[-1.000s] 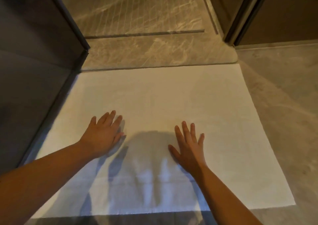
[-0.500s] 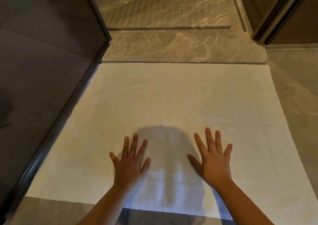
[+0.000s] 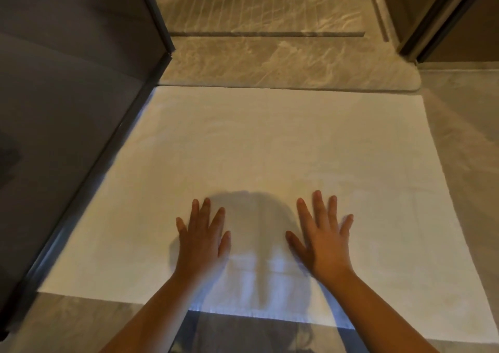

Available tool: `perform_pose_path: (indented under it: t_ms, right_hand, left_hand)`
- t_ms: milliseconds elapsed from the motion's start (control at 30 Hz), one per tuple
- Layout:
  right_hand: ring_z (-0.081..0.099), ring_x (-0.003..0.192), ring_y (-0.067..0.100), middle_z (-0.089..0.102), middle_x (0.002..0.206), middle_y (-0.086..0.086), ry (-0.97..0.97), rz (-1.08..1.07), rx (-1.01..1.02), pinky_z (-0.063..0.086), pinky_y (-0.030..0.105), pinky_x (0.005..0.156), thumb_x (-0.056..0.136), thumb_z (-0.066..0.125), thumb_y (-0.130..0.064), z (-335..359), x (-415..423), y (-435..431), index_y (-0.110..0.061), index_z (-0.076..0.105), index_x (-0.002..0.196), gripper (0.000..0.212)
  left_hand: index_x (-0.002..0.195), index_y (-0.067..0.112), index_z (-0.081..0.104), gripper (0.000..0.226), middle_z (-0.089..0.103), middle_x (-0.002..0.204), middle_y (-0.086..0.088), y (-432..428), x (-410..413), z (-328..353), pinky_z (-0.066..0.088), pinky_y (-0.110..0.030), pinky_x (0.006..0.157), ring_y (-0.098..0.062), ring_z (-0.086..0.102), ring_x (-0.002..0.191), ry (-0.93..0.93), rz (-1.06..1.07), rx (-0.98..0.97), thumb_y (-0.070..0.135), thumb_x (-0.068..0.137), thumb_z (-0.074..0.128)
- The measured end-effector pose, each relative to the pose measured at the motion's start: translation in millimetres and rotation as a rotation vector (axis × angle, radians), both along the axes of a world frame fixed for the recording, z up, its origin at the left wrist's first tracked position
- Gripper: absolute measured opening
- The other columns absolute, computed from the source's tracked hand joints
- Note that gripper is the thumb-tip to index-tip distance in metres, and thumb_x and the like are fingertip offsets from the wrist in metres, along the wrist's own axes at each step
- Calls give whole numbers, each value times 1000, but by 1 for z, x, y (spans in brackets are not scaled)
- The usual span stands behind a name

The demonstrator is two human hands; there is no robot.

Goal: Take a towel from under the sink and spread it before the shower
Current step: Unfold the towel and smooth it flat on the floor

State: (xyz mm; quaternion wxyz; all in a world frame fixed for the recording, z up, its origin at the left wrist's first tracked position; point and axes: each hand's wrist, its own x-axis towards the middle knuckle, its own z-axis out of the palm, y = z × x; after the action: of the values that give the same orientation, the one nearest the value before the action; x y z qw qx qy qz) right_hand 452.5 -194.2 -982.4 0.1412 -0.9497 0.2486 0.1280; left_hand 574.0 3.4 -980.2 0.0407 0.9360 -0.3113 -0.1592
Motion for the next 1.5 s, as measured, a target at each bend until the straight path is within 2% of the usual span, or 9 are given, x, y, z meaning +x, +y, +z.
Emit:
perform_pose_path:
  t_ms: [67,133,267,433,700,800,967,1200,1500]
  right_hand:
    - [20,136,47,27,150,19,-40,113,-24,28,69,100,85,51,-50,2,12,17,-12,35,139,68]
    - [44,126,41,47,138,20,-79,249,-68,47,62,88,73,71,-41,3,28,34,-4,50,127,69]
    - [3,144,32,8,157,10,-97,402,36,13,58,112,93,39,-39,-12,40,39,-12,15,145,62]
    - [-19,139,23,-13,154,-1,-72,61,-11,0,52,114,95,26,-44,-20,-9,-17,-26,3,145,58]
    - [0,144,32,5,156,15,-27,-415,-59,10,58,113,95,33,-33,-5,-98,-58,-7,17,144,57]
    - [1,143,36,6,156,17,-26,-275,-25,11,58,112,95,39,-31,-3,-78,-23,-8,19,143,57]
    - [50,121,37,53,134,16,-50,5,-66,48,59,85,73,72,-35,0,-54,29,-8,55,124,61]
    - [-18,139,24,-15,151,0,-24,-204,-49,3,48,114,83,4,-52,-17,-114,-20,-23,-5,142,66]
    - [13,143,33,18,154,15,-210,-194,41,17,50,113,93,44,-28,-1,-53,-26,-9,30,140,53]
  left_hand:
    - [124,4,52,53,41,140,-25,-9,1,5,26,-67,99,-44,31,132,-84,-32,-88,36,95,22]
    - [130,4,45,43,32,146,-23,-21,5,2,21,-63,104,-40,23,137,-83,-69,-94,23,92,42]
    - [146,19,6,58,-5,156,-8,-30,13,-16,11,-61,108,-27,-7,143,-63,-109,77,37,96,28]
    - [141,31,-13,57,-15,156,-1,-16,16,-23,5,-64,107,-20,-20,140,-63,-103,86,45,95,17]
    - [143,9,21,52,9,154,-17,-23,-21,-7,10,-57,112,-33,2,142,-6,-65,-28,33,97,24]
    - [131,2,46,52,40,142,-19,-34,-50,3,32,-66,96,-42,34,130,-28,-188,-98,29,89,29]
    - [123,8,56,52,51,136,-12,-60,-72,9,42,-64,86,-36,46,124,-27,-226,-55,28,83,31]
    - [141,15,29,58,21,152,-6,-66,-68,-4,22,-64,104,-32,17,140,37,-189,-46,35,89,16]
    - [138,13,38,58,34,148,-8,-63,-68,-8,33,-63,97,-32,32,134,-22,-230,-30,37,85,30]
